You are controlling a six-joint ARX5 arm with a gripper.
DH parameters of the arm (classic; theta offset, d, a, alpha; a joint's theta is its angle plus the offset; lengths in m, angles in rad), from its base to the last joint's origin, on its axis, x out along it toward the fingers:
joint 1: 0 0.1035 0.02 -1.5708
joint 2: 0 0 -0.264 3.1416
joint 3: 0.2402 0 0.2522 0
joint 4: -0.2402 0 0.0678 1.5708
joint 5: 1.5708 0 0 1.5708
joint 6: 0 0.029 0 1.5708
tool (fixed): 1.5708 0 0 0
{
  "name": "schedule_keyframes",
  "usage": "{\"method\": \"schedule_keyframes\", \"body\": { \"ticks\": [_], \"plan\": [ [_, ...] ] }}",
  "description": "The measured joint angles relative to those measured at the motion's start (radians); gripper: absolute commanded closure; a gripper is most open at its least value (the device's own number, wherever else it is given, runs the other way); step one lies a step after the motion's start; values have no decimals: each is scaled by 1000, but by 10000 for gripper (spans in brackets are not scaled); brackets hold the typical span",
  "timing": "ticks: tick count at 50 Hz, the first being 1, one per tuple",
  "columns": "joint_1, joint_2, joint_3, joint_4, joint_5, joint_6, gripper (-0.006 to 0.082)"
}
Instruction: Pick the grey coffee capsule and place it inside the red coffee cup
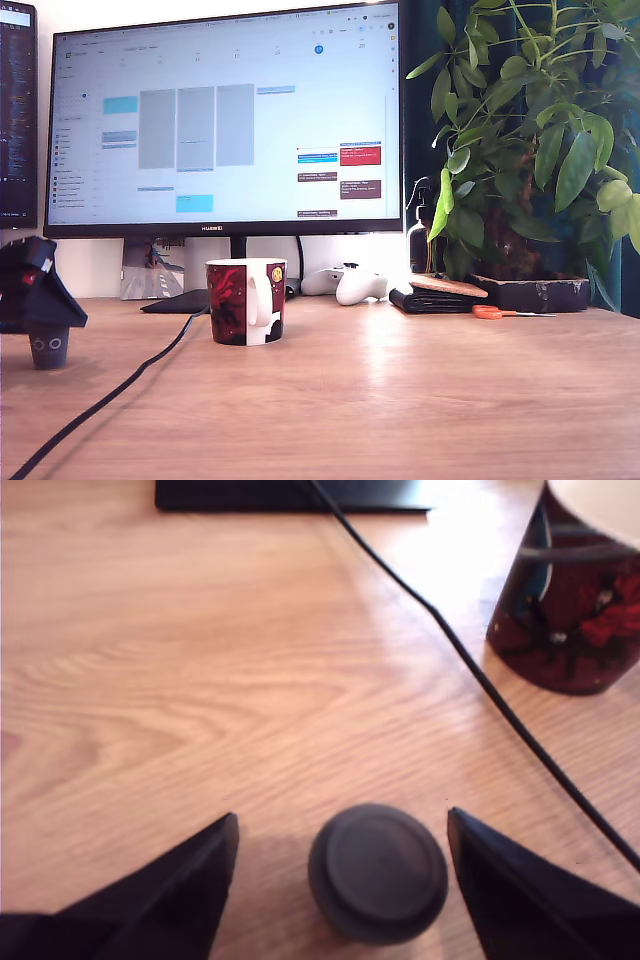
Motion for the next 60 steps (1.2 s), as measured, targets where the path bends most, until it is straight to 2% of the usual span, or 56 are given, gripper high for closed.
{"method": "schedule_keyframes", "body": {
  "ticks": [2, 5, 8, 12, 14, 17, 33, 43, 52, 60],
  "plan": [
    [0, 9, 1, 0, 0, 0, 166],
    [0, 24, 6, -3, 0, 0, 226],
    [0, 38, 16, -8, 0, 0, 353],
    [0, 49, 22, -8, 0, 0, 562],
    [0, 50, 22, -8, 0, 0, 635],
    [0, 50, 22, -6, 0, 3, 692],
    [0, 50, 36, 43, 1, 4, 712],
    [-15, 50, 169, 43, 69, -60, 712],
    [-96, 50, 300, 29, 81, -77, 712],
    [-207, 50, 332, 13, 61, -75, 712]
  ]
}}
